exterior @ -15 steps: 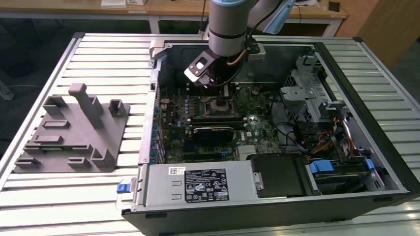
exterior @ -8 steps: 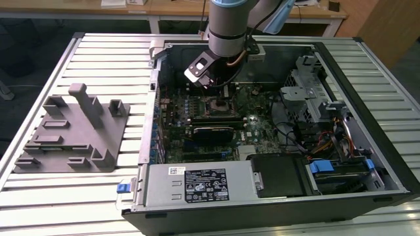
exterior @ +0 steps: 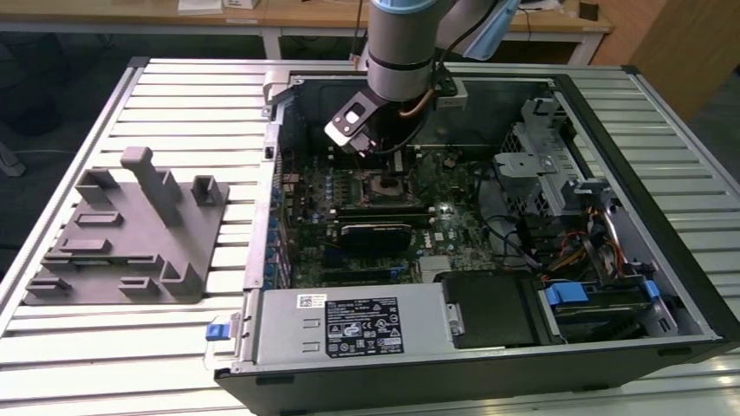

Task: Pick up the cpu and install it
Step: 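Place the cpu into insertion slot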

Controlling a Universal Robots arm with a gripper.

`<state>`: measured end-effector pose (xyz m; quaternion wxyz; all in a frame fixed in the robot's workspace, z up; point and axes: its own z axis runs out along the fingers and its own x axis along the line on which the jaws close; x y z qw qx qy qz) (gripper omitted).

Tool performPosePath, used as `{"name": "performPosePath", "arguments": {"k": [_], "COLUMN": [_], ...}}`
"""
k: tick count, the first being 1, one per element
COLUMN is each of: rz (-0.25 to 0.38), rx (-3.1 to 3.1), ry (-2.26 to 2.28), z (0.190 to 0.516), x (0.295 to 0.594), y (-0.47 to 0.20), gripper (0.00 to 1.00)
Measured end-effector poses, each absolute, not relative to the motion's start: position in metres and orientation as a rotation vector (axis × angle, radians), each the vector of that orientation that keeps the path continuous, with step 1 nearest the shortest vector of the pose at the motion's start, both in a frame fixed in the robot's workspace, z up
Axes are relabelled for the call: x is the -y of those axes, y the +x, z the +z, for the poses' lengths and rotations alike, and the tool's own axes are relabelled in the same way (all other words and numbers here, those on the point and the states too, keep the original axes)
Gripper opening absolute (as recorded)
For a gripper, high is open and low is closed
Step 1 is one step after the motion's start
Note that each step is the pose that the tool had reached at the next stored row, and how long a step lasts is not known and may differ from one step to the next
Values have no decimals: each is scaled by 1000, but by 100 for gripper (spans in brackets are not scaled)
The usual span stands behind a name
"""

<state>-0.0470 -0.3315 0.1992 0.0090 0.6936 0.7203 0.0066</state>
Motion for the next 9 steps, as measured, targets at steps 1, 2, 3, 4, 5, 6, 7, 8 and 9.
{"name": "performPosePath", "arguments": {"k": [1,2,3,4,5,6,7,8,9], "rz": [21,21,20,20,20,20,21,21,21], "rx": [-2250,-2250,-2250,-2250,-2250,-2250,-2250,-2250,-2250], "ry": [2167,2167,2167,2167,2167,2167,2167,2167,2167], "z": [199,199,199,198,198,198,198,198,198], "x": [331,331,332,332,332,331,331,331,331], "y": [-47,-47,-47,-47,-47,-47,-47,-47,-47], "gripper": [11,11,11,11,11,11,11,11,11]}}
